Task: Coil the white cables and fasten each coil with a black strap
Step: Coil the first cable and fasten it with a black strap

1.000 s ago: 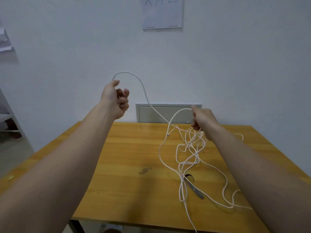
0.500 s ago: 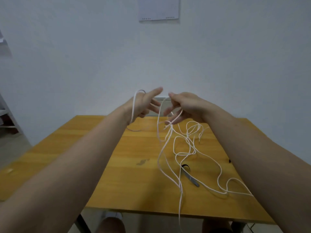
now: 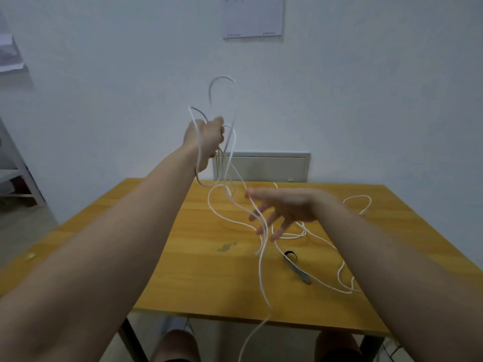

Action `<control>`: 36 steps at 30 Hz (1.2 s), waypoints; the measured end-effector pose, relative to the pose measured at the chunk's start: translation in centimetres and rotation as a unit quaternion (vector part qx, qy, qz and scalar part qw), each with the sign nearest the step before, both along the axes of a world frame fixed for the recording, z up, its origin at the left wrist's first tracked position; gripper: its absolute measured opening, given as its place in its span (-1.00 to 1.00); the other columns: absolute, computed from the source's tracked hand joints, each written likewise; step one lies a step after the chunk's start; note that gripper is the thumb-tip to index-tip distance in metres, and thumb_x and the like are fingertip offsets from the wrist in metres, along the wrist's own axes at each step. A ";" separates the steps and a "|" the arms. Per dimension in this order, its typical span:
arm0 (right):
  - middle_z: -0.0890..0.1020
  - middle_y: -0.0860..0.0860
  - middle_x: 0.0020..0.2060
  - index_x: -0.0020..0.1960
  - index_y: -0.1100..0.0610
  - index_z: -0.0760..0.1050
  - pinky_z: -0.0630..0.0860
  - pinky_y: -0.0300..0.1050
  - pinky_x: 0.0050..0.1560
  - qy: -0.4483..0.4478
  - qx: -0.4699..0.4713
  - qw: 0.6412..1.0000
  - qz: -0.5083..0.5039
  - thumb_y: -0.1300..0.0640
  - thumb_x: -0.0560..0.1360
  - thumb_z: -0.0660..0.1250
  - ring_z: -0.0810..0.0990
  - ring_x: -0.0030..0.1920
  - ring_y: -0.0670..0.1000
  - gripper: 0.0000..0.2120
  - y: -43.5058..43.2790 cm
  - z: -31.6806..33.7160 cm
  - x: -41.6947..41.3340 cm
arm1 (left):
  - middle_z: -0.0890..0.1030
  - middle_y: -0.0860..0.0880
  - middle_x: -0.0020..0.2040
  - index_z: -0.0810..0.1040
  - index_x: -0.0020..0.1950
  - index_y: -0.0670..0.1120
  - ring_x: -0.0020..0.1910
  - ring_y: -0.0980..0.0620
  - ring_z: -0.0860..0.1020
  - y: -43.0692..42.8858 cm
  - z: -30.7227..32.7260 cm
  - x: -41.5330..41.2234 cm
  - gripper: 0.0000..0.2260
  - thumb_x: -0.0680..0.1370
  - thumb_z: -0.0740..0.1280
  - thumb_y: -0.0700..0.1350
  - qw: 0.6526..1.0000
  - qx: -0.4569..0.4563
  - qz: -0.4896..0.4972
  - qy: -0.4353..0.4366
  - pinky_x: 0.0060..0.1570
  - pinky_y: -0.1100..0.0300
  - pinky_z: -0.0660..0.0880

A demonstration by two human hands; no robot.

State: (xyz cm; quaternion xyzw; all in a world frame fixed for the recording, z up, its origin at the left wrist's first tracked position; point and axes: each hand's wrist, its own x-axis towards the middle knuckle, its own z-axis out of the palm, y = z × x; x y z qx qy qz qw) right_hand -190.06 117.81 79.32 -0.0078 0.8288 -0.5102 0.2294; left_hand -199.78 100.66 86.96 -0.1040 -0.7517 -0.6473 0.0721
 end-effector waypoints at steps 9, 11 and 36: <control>0.54 0.43 0.28 0.52 0.31 0.26 0.71 0.03 -0.16 -0.142 0.098 0.985 -0.023 0.14 0.68 0.26 0.69 0.04 0.37 -0.52 -3.6 -8.4 -1.1 | 0.45 -0.04 -0.26 0.37 -0.27 -0.03 -0.34 -0.02 0.37 -2.3 2.0 -0.9 -0.73 0.62 0.21 0.00 0.992 0.039 0.097 0.070 -0.32 0.15 0.25; 0.62 0.43 0.14 0.37 0.38 0.40 0.67 -0.12 -0.32 -0.111 0.027 0.993 -0.040 0.26 0.68 0.20 0.72 -0.10 0.28 -0.69 -3.1 -7.5 -1.0 | 0.51 -0.07 -0.25 0.42 -0.30 -0.04 -0.30 -0.04 0.44 -3.0 1.6 -1.0 -0.71 0.59 0.22 0.03 0.992 -0.019 0.092 0.081 -0.26 0.11 0.30; 0.30 0.21 0.52 0.51 0.24 0.28 0.30 0.15 0.47 0.262 0.242 0.824 -0.440 0.30 0.58 0.17 0.14 0.57 0.26 -0.50 8.9 4.7 -0.6 | 0.75 -0.10 0.00 0.65 -0.01 -0.28 -0.26 -0.05 0.56 2.2 -1.1 0.6 -0.63 0.67 0.27 0.03 0.910 -0.386 -0.129 0.073 -0.27 0.16 0.45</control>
